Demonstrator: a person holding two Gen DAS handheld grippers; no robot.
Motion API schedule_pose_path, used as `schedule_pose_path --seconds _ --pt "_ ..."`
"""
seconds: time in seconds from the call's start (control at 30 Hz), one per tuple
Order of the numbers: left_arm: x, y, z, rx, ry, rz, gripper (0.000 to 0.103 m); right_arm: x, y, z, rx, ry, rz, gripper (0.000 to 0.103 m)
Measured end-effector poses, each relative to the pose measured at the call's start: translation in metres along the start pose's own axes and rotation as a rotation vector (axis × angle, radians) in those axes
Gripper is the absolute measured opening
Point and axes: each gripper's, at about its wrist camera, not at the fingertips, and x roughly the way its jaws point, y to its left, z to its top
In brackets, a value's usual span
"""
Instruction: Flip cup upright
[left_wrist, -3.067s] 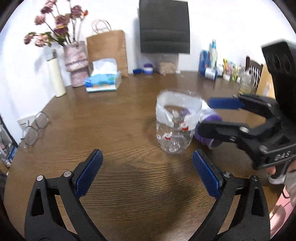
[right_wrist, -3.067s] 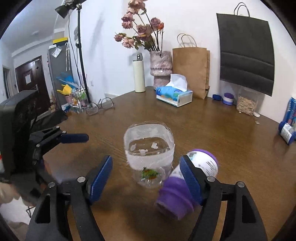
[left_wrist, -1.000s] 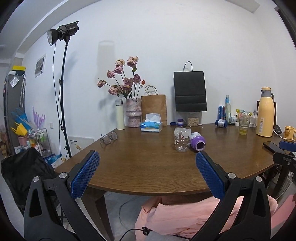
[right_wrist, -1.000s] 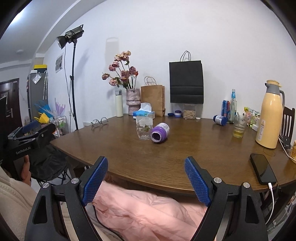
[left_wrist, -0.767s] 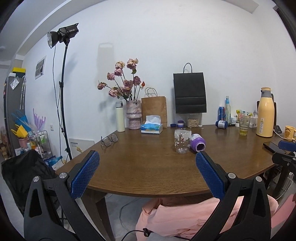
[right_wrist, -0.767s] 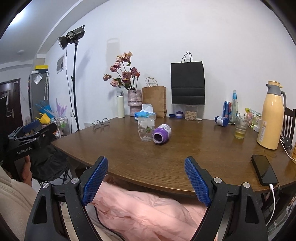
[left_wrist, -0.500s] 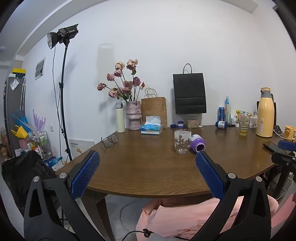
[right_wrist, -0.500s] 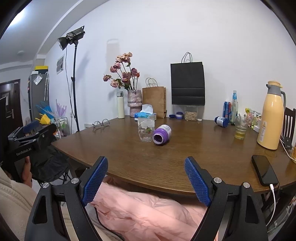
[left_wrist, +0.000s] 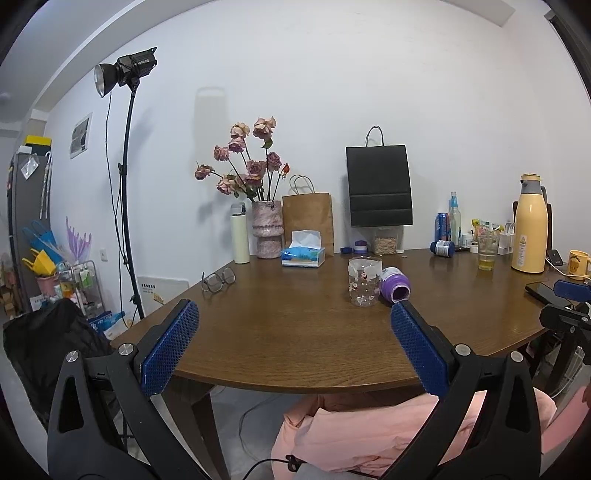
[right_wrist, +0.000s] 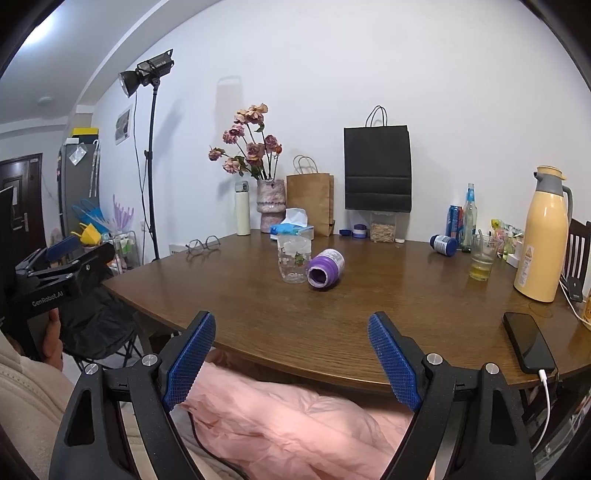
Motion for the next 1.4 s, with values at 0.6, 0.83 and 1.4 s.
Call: schedule_pose_path --seconds 0.6,0.83,1.4 --pt "-0.0006 0.0003 -0.001 0.0 0.006 -0.003 0.103 -0.0051 0.0008 -0.0017 -0.004 -0.007 0.002 0.089" --pt "0.0001 0.0003 -0.0013 -0.001 0.006 -0.001 0.103 -0.0046 -0.0014 -0.0004 -0.003 -0.002 0.009 0.089" --pt "0.0013 0.0003 -0.0048 -0.001 0.006 0.002 0.103 -0.003 -0.0004 0.0011 -0.002 0.003 0.011 0.089"
